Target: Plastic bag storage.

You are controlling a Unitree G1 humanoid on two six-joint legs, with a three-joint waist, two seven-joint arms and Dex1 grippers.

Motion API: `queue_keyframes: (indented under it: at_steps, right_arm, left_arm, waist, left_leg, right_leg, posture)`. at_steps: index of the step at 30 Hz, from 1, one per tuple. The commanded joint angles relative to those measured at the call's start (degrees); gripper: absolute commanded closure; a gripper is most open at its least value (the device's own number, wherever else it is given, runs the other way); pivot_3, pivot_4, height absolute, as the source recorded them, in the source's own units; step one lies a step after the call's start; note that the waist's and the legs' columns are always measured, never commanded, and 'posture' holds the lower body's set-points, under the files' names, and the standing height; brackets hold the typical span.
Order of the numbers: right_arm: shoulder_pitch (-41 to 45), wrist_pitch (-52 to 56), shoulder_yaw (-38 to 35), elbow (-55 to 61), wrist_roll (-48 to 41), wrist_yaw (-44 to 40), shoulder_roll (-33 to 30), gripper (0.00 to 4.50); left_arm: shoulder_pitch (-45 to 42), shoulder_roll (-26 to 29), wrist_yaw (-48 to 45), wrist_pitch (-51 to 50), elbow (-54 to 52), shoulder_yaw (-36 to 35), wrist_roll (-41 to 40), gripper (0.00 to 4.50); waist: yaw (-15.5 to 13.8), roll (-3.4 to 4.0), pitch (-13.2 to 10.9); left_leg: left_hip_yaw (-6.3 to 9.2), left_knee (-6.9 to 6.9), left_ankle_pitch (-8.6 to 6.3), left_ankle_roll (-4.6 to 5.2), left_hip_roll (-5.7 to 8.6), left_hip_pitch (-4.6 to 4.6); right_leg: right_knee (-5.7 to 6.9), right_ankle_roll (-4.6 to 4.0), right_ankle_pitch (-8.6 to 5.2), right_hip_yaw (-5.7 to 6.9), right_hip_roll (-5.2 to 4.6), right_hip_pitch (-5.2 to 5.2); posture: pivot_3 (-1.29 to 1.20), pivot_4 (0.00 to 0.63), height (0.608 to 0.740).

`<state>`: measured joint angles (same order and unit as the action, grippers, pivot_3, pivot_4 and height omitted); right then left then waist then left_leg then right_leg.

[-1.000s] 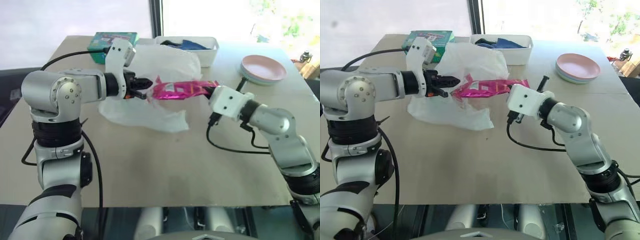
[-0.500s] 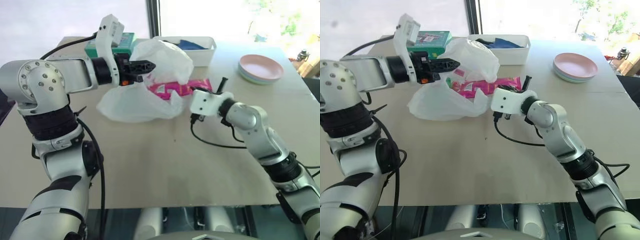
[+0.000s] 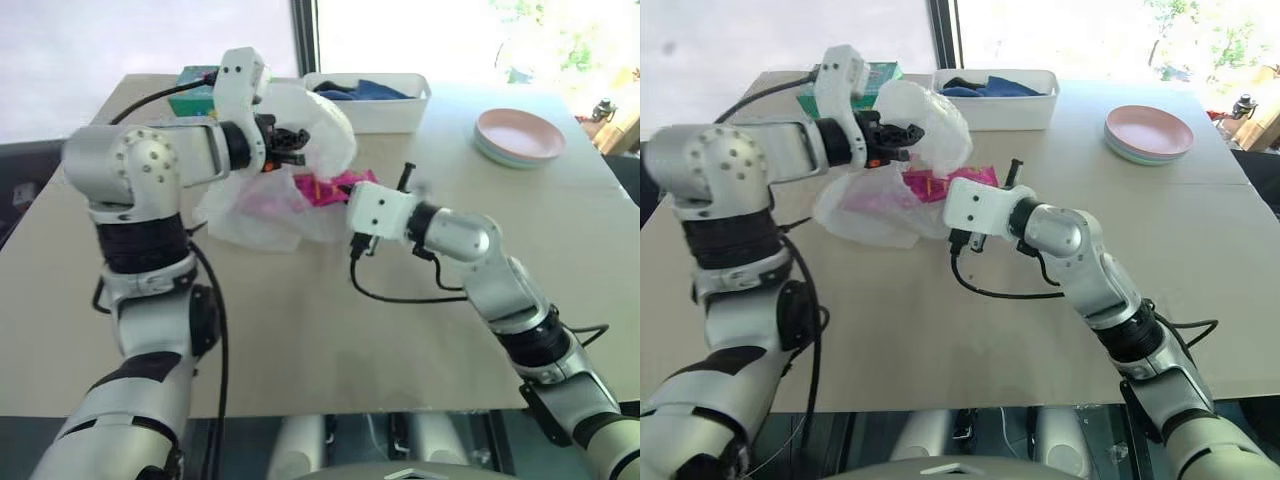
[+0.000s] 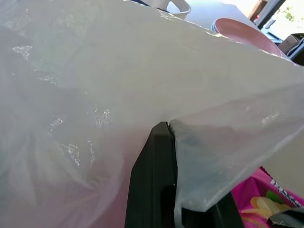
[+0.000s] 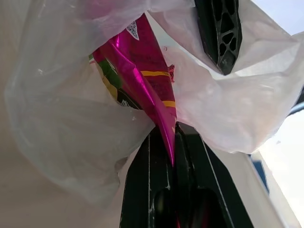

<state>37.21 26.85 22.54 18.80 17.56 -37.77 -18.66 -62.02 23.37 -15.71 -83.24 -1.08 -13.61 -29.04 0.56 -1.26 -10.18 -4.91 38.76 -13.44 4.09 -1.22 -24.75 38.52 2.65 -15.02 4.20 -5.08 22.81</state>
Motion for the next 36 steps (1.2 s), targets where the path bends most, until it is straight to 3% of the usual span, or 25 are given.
queue_keyframes:
  at_steps: [1,7,14,22,25,28,32,36]
  right_arm:
    - [-0.4,8.1,-4.3,3.2,3.2,5.0,1.0,4.42]
    - [1.1,16.8,-8.5,1.9,5.9,9.4,-0.1,4.42]
    - [2.1,18.9,-8.0,4.4,0.8,5.7,0.2,4.42]
    - [3.2,7.1,-1.4,7.2,0.3,0.5,-5.0,4.42]
    - [1.2,3.9,-2.7,8.3,-0.2,0.0,-7.4,4.42]
    - [-1.2,10.5,-7.7,11.0,-5.7,-0.7,-5.2,4.42]
    - [-1.3,34.4,-19.6,13.7,-14.9,-0.2,2.6,4.42]
    - [0.7,44.3,-24.5,11.7,-20.7,-0.6,3.1,4.42]
  left_arm:
    - [-0.4,0.8,0.9,-1.5,-3.6,-2.0,-0.2,4.5]
    - [1.1,6.8,-6.3,-8.5,-7.1,-0.4,-5.9,4.5]
    - [-0.1,6.4,-6.6,-6.5,-5.5,-0.5,-4.8,4.5]
    - [-1.6,5.3,-5.9,-5.1,-2.6,-0.8,-3.7,4.5]
    - [-2.1,6.5,-5.4,-5.0,-0.9,-1.6,-2.8,4.5]
    - [-3.1,7.5,-6.0,-4.9,0.9,-2.4,-2.9,4.5]
    - [-2.7,10.3,-10.8,-5.7,-0.1,-1.8,-6.0,4.5]
    - [-1.6,12.4,-15.2,-4.4,-1.4,-0.6,-8.6,4.5]
  waist:
    - [0.2,0.0,0.0]
    - [0.3,0.01,0.0]
    - [0.2,0.01,0.0]
    - [0.3,0.01,0.0]
    - [0.2,0.01,0.0]
    - [0.1,0.0,0.0]
    - [0.2,-0.01,0.0]
    - [0.1,0.0,0.0]
  left_leg:
    - [-0.02,0.0,0.0,0.0,0.0,0.0]
    - [-0.25,-0.14,0.04,-0.07,-0.03,-0.01]
    - [-0.29,-0.16,0.04,-0.08,-0.01,0.01]
    - [-0.35,-0.2,0.05,-0.08,-0.02,0.0]
    - [-0.35,-0.22,0.05,-0.08,-0.02,-0.02]
    - [-0.34,-0.22,0.05,-0.08,-0.02,-0.02]
    - [-0.36,-0.23,0.05,-0.08,-0.06,-0.02]
    - [-0.35,-0.23,0.05,-0.08,-0.02,-0.02]
  right_leg:
    - [0.01,0.0,0.0,-0.02,0.0,0.02]
    - [0.18,-0.01,-0.01,-0.26,0.03,0.31]
    - [0.2,-0.01,-0.01,-0.3,0.01,0.33]
    - [0.19,-0.01,-0.01,-0.36,0.04,0.38]
    - [0.18,-0.01,-0.01,-0.36,0.04,0.4]
    - [0.15,-0.01,-0.01,-0.35,0.03,0.39]
    - [0.22,-0.01,-0.01,-0.37,0.04,0.4]
    - [0.21,-0.02,-0.01,-0.35,-0.01,0.39]
  posture:
    - [0.0,0.15,0.74]
    - [0.0,0.15,0.74]
    - [0.0,0.15,0.74]
    - [0.0,0.15,0.74]
    - [0.0,0.15,0.74]
    - [0.0,0.15,0.74]
    - [0.0,0.15,0.74]
    - [0.0,0.15,0.74]
